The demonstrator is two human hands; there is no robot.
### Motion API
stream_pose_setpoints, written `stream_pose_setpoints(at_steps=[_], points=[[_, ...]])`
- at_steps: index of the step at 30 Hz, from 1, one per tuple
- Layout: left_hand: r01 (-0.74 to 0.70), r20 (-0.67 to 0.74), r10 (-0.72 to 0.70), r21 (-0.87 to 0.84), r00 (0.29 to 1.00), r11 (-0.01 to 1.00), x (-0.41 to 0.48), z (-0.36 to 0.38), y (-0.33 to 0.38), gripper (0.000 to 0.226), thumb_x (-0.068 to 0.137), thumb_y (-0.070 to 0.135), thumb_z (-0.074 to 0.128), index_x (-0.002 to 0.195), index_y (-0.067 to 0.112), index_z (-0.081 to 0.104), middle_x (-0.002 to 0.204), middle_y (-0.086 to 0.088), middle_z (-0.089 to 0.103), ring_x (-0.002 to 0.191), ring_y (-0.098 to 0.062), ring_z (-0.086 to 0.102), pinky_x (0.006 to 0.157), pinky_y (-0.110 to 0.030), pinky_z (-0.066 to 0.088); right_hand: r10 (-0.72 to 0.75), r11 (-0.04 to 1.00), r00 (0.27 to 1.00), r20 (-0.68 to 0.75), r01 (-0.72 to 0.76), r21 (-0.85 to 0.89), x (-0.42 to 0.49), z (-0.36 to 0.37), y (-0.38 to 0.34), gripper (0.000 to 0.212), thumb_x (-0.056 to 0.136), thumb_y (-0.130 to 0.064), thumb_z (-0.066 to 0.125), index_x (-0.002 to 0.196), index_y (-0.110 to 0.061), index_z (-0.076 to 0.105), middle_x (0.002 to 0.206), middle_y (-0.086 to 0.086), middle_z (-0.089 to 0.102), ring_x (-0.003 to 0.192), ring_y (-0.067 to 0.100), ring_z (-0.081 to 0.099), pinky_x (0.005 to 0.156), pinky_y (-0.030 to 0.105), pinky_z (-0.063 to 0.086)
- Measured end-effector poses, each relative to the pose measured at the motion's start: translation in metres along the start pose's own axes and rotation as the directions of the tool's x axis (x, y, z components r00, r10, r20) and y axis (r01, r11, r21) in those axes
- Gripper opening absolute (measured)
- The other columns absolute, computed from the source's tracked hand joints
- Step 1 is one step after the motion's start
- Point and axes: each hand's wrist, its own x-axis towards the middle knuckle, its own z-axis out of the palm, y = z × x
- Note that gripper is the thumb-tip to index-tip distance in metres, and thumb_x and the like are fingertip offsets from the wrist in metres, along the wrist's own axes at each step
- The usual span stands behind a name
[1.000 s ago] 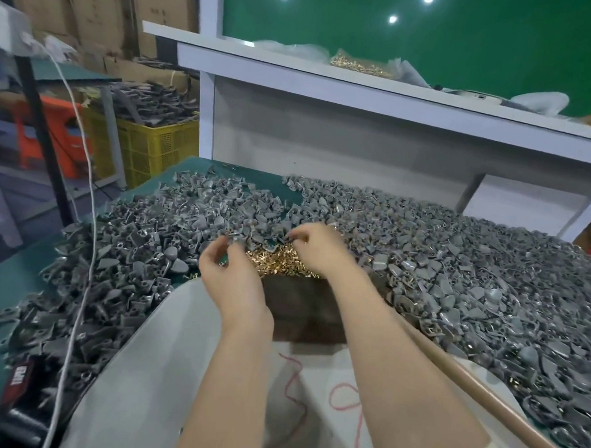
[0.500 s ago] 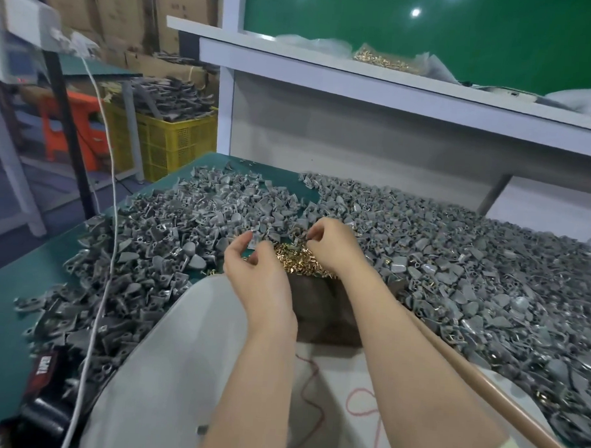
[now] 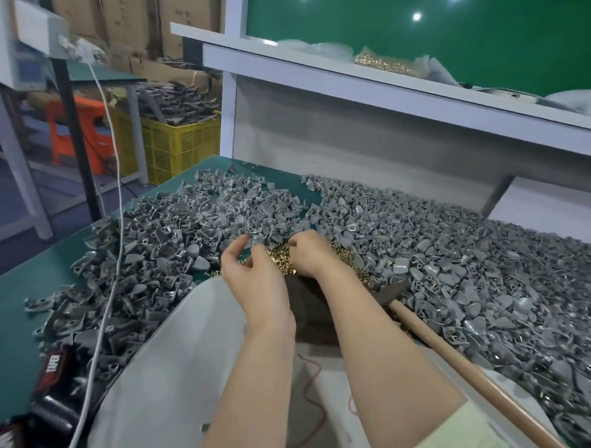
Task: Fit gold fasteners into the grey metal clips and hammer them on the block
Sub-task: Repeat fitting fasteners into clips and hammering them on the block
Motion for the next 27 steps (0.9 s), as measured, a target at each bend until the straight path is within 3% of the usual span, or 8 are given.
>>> stream_pose_setpoints(at_steps=[2, 4, 8, 11, 13, 17, 21, 27], points=[[0.000, -0.001, 0.000, 0.000, 1.000, 1.000, -0.001, 0.001, 0.000, 0.020, 0.093, 0.010, 0.049, 0.108, 0.023, 0.052, 0.121, -0.001, 0.051, 0.081, 0.003, 0.050, 0.048, 0.002, 0.033, 0.047, 0.996, 0.999, -0.014, -0.046, 0.080, 0.001, -0.001, 0.002, 0.040, 0.093, -0.010, 0.042, 0.129, -0.022, 0.056, 0.145, 0.014, 0.036, 0.132, 0.036, 0.034, 0.108, 0.047, 0.034], [-0.003, 0.004, 0.003, 0.002, 1.000, 1.000, -0.001, 0.001, -0.001, 0.021, 0.093, 0.009, 0.049, 0.108, 0.023, 0.052, 0.119, 0.000, 0.051, 0.080, 0.003, 0.049, 0.048, 0.002, 0.034, 0.093, 0.995, 0.989, 0.112, -0.095, 0.013, 0.004, 0.000, 0.001, 0.043, 0.097, -0.019, 0.040, 0.138, -0.033, 0.046, 0.153, 0.011, 0.025, 0.139, 0.037, 0.019, 0.113, 0.052, 0.023], [-0.011, 0.007, 0.011, 0.012, 1.000, 1.000, -0.002, 0.002, 0.000, 0.020, 0.093, 0.009, 0.049, 0.108, 0.022, 0.051, 0.114, 0.000, 0.050, 0.075, 0.003, 0.049, 0.046, 0.002, 0.033, 0.129, 0.991, 0.983, 0.129, -0.122, -0.062, 0.006, 0.004, -0.001, 0.034, 0.100, -0.033, 0.031, 0.115, -0.016, 0.057, 0.141, 0.013, 0.044, 0.132, 0.035, 0.033, 0.108, 0.052, 0.028], [-0.017, 0.019, 0.016, 0.040, 1.000, 0.999, -0.003, 0.002, 0.001, 0.020, 0.093, 0.010, 0.049, 0.109, 0.023, 0.050, 0.123, -0.003, 0.049, 0.079, 0.002, 0.049, 0.053, -0.003, 0.036, 0.046, 0.981, 0.993, -0.107, -0.025, 0.190, -0.004, -0.001, 0.002, 0.024, 0.100, -0.033, 0.039, 0.113, -0.021, 0.056, 0.130, 0.009, 0.055, 0.121, 0.029, 0.047, 0.098, 0.042, 0.041], [-0.036, 0.046, 0.033, 0.068, 0.998, 0.997, -0.004, 0.001, 0.002, 0.023, 0.093, 0.010, 0.049, 0.110, 0.025, 0.050, 0.125, -0.001, 0.048, 0.080, 0.004, 0.049, 0.058, -0.007, 0.036, 0.024, 0.917, 0.975, -0.222, 0.067, 0.393, -0.015, -0.011, 0.006, 0.019, 0.098, -0.029, 0.046, 0.114, -0.019, 0.050, 0.114, 0.002, 0.060, 0.096, 0.017, 0.056, 0.076, 0.030, 0.046], [-0.088, 0.216, 0.062, 0.112, 0.974, 0.990, -0.011, 0.002, 0.004, 0.024, 0.094, 0.012, 0.048, 0.108, 0.031, 0.053, 0.119, 0.003, 0.056, 0.095, -0.001, 0.056, 0.075, -0.012, 0.041, -0.013, 0.722, 0.992, -0.127, 0.097, 0.685, -0.047, -0.042, 0.016, 0.014, 0.096, -0.020, 0.050, 0.109, -0.015, 0.045, 0.084, 0.003, 0.064, 0.062, 0.009, 0.059, 0.056, 0.021, 0.050], [-0.123, 0.392, 0.020, 0.238, 0.920, 0.963, -0.018, 0.007, 0.001, 0.016, 0.096, 0.018, 0.050, 0.094, 0.032, 0.059, 0.107, 0.000, 0.066, 0.104, -0.016, 0.062, 0.096, -0.034, 0.048, -0.124, 0.539, 0.983, -0.132, 0.178, 0.823, -0.086, -0.062, 0.029, 0.018, 0.093, -0.010, 0.057, 0.110, -0.008, 0.051, 0.087, 0.004, 0.068, 0.068, 0.008, 0.064, 0.064, 0.018, 0.052], [-0.108, 0.546, -0.022, 0.205, 0.837, 0.973, -0.023, 0.007, 0.000, 0.018, 0.094, 0.012, 0.056, 0.084, 0.020, 0.068, 0.085, -0.001, 0.071, 0.084, -0.012, 0.067, 0.081, -0.024, 0.051, -0.188, 0.805, 0.928, -0.321, 0.332, 0.491, -0.111, -0.065, 0.038, 0.009, 0.085, -0.011, 0.067, 0.086, -0.019, 0.066, 0.088, -0.008, 0.057, 0.081, 0.004, 0.053, 0.078, 0.018, 0.043]])
